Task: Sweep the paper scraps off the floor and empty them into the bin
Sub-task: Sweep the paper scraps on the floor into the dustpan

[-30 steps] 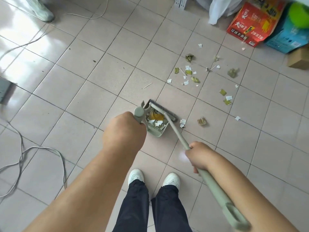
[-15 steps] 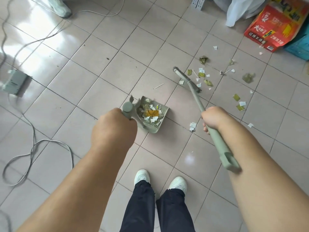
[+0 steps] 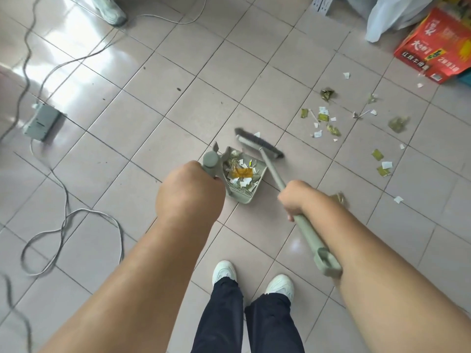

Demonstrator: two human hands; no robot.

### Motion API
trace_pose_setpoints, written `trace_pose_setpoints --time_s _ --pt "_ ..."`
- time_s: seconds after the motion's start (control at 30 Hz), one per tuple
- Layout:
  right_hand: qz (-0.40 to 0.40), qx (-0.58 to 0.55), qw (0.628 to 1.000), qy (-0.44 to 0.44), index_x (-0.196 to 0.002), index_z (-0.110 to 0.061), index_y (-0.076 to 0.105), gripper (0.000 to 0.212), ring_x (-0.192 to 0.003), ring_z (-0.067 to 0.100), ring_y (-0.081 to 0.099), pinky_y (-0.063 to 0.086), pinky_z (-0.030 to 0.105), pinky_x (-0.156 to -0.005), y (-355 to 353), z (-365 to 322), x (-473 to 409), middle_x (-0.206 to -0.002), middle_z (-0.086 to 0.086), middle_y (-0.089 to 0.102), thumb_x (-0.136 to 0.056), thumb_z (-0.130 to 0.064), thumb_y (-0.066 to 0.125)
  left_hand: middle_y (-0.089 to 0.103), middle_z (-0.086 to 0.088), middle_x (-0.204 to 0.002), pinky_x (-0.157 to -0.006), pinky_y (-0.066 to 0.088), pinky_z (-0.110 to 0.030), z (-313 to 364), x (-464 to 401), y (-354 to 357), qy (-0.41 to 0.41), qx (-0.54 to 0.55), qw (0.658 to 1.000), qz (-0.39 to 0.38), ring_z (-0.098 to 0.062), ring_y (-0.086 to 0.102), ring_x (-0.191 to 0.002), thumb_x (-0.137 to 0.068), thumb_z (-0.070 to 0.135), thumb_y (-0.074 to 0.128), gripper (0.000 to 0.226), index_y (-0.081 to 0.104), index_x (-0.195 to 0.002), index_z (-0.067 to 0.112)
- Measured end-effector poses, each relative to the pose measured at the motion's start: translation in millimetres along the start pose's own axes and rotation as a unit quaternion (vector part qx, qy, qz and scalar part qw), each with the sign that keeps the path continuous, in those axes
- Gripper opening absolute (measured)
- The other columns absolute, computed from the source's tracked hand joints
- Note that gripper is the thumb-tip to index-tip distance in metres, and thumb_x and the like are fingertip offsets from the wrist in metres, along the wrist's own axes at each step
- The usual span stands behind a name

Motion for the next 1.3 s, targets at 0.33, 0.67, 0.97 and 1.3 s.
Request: trace_pose_setpoints --time_s 0.33,0.67,0.97,1.3 --pt "-0.024 -0.169 0.985 0.012 -0.086 -0.019 0.052 0.017 -0.023 0.013 0.041 0.037 0.013 -0.033 -51.5 33.0 79.6 -0.055 0.007 0.047 -0.091 -0.008 0.041 0.054 -0.003 -0.064 -0.044 0.029 -0.025 3.4 1.0 -2.6 0.005 0.010 1.000 -0.005 -0.025 0.049 -0.059 -0.080 0.026 0.047 0.018 0.043 -0.066 0.017" --pt "0.003 -0.042 0.998 -0.039 -0.124 0.008 0.048 0.035 -0.047 0.024 0.052 0.049 0.033 -0.059 -3.4 -46.3 -4.8 -0.062 0.016 0.053 -0.093 -0.007 0.039 0.054 -0.003 -0.064 -0.046 0.032 -0.026 -4.3 4.2 -0.9 0.003 0.025 1.000 0.005 -0.026 0.051 -0.060 -0.079 0.026 0.048 0.015 0.045 -0.067 0.017" --pt "-0.060 -0.028 0.998 -0.008 -0.115 -0.006 0.049 0.027 -0.034 0.020 0.052 0.044 0.022 -0.041 41.4 -0.5 53.6 -0.069 0.013 0.051 -0.092 -0.010 0.035 0.054 -0.003 -0.062 -0.046 0.033 -0.026 -5.2 6.2 -2.5 0.014 0.029 0.999 -0.003 -0.024 0.050 -0.057 -0.079 0.026 0.047 0.015 0.047 -0.068 0.017" --pt "-0.071 -0.149 0.986 -0.017 -0.117 -0.026 0.053 0.031 -0.027 0.012 0.043 0.036 0.014 -0.034 6.1 46.4 103.6 -0.057 0.005 0.049 -0.091 -0.012 0.042 0.055 -0.003 -0.061 -0.043 0.029 -0.025 -48.8 26.5 -4.3 0.023 -0.020 0.999 0.019 -0.022 0.049 -0.055 -0.077 0.028 0.048 0.017 0.047 -0.066 0.016"
Point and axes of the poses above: each hand's wrist, its own x-axis away from the middle knuckle, its own y-axis out of the palm, z = x × y, the point moved 3 cm from there along -x, towards the middle knuckle
